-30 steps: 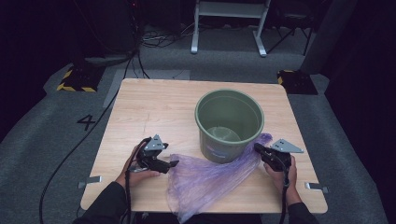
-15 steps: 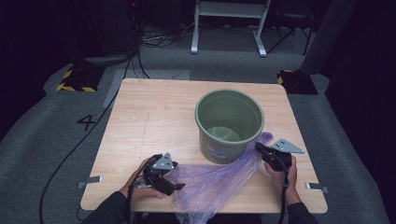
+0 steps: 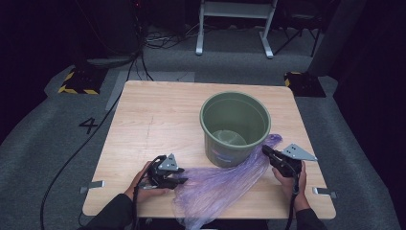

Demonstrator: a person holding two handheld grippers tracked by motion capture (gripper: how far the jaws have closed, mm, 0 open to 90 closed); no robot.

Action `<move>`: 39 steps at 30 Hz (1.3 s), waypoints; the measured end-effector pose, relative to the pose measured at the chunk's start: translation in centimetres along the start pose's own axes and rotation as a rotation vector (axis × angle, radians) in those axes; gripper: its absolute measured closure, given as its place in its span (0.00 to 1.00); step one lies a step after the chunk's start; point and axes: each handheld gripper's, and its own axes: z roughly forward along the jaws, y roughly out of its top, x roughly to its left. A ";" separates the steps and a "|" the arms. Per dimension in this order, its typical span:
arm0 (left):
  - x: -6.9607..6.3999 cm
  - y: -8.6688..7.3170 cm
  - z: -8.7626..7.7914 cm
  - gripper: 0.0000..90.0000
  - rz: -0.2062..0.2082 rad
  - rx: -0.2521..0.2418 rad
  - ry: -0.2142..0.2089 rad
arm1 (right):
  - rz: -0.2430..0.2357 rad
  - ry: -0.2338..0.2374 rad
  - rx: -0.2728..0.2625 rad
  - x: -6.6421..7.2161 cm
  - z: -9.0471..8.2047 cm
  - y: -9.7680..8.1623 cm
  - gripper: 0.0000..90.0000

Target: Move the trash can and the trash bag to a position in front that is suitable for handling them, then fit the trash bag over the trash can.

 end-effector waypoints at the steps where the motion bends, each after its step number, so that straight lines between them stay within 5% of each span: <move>1: 0.3 0.0 0.0 0.68 -0.001 -0.005 0.005 | -0.009 0.005 -0.013 0.1 -0.2 0.1 0.97; 13: 2.3 -0.5 -0.4 0.72 -0.030 -0.028 0.028 | -0.096 0.060 -0.090 2.2 -1.4 1.5 0.96; 25: 3.2 -1.0 -0.7 0.72 -0.044 -0.049 0.050 | -0.128 0.065 -0.106 2.9 -1.7 1.9 0.96; 29: 3.5 -1.0 -0.7 0.72 -0.041 -0.048 0.068 | -0.109 0.119 -0.120 2.9 -1.8 2.2 0.98; 39: 4.2 -0.6 -1.8 0.60 -0.060 -0.063 0.086 | -0.192 0.163 -0.147 4.4 -2.7 3.4 0.99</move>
